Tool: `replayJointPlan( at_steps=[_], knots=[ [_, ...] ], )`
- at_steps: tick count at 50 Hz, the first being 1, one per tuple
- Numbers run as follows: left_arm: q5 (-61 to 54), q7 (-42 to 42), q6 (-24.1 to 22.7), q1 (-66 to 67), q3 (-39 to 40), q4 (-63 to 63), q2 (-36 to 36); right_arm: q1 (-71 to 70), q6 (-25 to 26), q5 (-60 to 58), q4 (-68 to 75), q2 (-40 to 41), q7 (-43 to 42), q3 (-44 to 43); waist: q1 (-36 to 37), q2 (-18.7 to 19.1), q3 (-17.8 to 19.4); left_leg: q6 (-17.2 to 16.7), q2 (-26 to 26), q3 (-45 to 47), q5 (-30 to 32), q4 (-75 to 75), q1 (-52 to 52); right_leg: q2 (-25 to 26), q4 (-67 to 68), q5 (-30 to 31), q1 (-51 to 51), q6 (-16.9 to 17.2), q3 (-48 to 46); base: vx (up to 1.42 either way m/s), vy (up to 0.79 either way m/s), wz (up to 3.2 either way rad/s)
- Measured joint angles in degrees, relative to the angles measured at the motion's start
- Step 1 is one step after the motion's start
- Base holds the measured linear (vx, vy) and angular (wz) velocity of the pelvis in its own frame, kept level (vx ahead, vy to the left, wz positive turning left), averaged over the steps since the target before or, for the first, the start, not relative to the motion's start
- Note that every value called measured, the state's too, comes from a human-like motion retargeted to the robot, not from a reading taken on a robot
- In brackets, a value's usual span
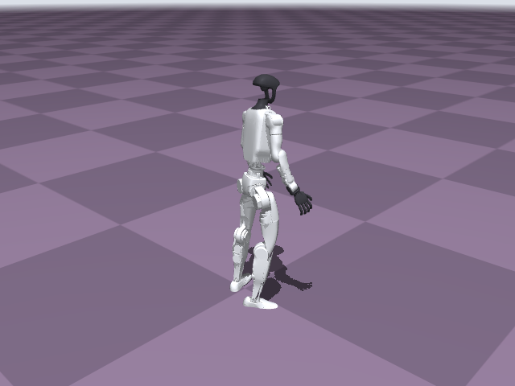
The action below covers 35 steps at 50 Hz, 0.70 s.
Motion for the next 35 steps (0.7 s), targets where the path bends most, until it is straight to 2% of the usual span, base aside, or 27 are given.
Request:
replayJointPlan(
  at_steps=[5,10,13,15,18,21,25,27,30,35],
  knots=[
    [-0.1,-1.0,-0.3,1.9,-1.1,0.9,-0.5,0.0,0.2,-1.1,0.2,-0.5,0.5,-0.4,-1.9,0.0,-1.4,2.2,0.6,5.8,-1.6,3.5,1.6,1.2,-3.4,1.1,0.7,0.8,6.8,0.05,-0.16,-1.1],
    [-0.3,-0.9,-0.1,1.9,-2.4,1.1,-2.0,0.4,0.8,-2.4,-1.9,-2.0,0.9,-2.3,-3.5,-0.1,-1.4,7.2,2.1,11.7,-2.8,10.2,2.4,1.6,-4.7,1.7,0.8,1.1,13.3,0.03,-0.2,-1.19],
    [0.1,-0.2,-0.2,0.6,-3.2,0.9,-3.0,1.0,1.4,-3.0,-2.7,-2.7,1.0,-3.9,-3.3,-0.4,-0.9,9.2,4.5,9.2,-3.8,17.3,0.3,3.0,-5.1,2.4,0.6,1.1,17.2,0.0,-0.27,-1.35],
    [0.6,0.4,-0.5,-0.7,-3.7,0.7,-3.5,1.5,1.5,-3.4,-2.6,-3.1,1.0,-4.7,-2.5,0.0,-0.5,8.6,6.2,3.2,-4.6,21.4,-2.4,5.1,-5.3,3.2,0.6,1.1,19.9,0.0,-0.26,-1.49],
    [1.2,1.0,-1.3,-3.0,-4.4,-0.2,-4.4,2.1,1.4,-3.6,-1.6,-4.0,1.3,-5.3,-0.6,1.3,0.3,5.3,6.2,-8.5,-5.6,21.8,-5.8,9.0,-5.8,4.6,0.6,1.1,23.9,0.0,-0.2,-1.56],
    [1.5,1.5,-2.1,-5.1,-4.6,-1.9,-5.2,2.4,1.2,-3.8,-0.3,-5.0,1.9,-5.5,1.2,2.3,1.3,2.9,3.7,-19.2,-5.7,15.9,-6.4,11.8,-6.2,5.9,1.0,1.1,28.1,0.0,-0.09,-1.57],
    [0.9,1.9,-3.2,-6.3,-4.5,-5.2,-5.8,2.0,1.0,-3.8,1.0,-6.1,2.2,-5.5,2.3,3.5,2.6,2.5,0.5,-30.8,-1.9,7.4,-4.8,14.1,-7.6,7.4,1.8,1.1,34.4,-0.02,0.05,-1.57],
    [0.1,1.9,-3.6,-6.1,-4.7,-6.7,-5.6,1.7,1.0,-3.8,1.0,-6.3,2.0,-5.6,1.4,3.7,3.0,3.1,0.5,-30.6,-0.6,6.3,-4.0,14.7,-8.5,8.4,2.0,1.1,37.0,-0.05,0.09,-1.36],
    [-1.0,1.6,-4.0,-6.0,-5.5,-8.4,-4.7,0.3,0.9,-3.6,0.2,-6.2,1.5,-5.6,-1.0,3.7,3.7,3.7,1.4,-25.7,0.1,4.6,-2.5,15.4,-10.3,9.6,1.9,1.1,40.4,-0.08,0.08,-1.22],
    [-0.1,0.0,-4.2,-6.8,-8.7,-6.7,-1.4,-1.4,0.2,-2.5,-1.8,-4.2,0.8,-4.4,-4.2,3.5,4.8,1.7,2.6,-17.3,1.3,0.7,0.1,15.2,-13.1,8.6,1.0,1.1,40.1,-0.13,0.11,-1.35]
  ],
)
